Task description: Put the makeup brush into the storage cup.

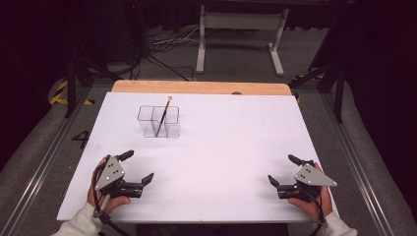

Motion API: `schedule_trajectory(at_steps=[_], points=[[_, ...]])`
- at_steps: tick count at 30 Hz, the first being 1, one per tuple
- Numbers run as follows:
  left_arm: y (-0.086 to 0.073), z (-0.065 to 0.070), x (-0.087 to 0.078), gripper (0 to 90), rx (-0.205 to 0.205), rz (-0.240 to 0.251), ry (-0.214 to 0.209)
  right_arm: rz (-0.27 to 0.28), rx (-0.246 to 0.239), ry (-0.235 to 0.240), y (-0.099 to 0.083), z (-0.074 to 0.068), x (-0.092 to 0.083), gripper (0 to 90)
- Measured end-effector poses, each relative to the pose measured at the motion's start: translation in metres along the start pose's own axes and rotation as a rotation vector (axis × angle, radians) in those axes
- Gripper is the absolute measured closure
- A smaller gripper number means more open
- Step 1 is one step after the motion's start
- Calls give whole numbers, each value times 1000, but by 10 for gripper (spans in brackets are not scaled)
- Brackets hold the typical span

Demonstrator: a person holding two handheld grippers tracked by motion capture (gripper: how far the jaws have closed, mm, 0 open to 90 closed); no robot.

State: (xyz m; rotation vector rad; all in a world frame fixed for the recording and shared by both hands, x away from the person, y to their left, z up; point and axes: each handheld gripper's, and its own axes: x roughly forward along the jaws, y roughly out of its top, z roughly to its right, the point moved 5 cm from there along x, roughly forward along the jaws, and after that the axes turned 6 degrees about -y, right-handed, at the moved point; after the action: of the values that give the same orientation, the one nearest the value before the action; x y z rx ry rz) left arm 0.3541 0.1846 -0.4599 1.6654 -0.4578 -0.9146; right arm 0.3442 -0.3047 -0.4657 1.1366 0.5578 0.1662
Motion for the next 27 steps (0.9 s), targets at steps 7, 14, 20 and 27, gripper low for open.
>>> schedule_trajectory(at_steps=[7, 14, 20, 27], points=[[-2, -3, 1, 49, -18, -17, 41, 36, 9, -28, 5, -1, -5, 49], [-3, -4, 3, 55, -24, -22, 42, 46, 10, -29, 8, -3, -6, 49], [-4, -4, 4, 55, -17, -39, 48, 51, 13, -17, 8, -5, -5, 50], [-4, -4, 3, 56, -18, -36, 48, 48, 11, -7, 8, -6, -5, 50]])
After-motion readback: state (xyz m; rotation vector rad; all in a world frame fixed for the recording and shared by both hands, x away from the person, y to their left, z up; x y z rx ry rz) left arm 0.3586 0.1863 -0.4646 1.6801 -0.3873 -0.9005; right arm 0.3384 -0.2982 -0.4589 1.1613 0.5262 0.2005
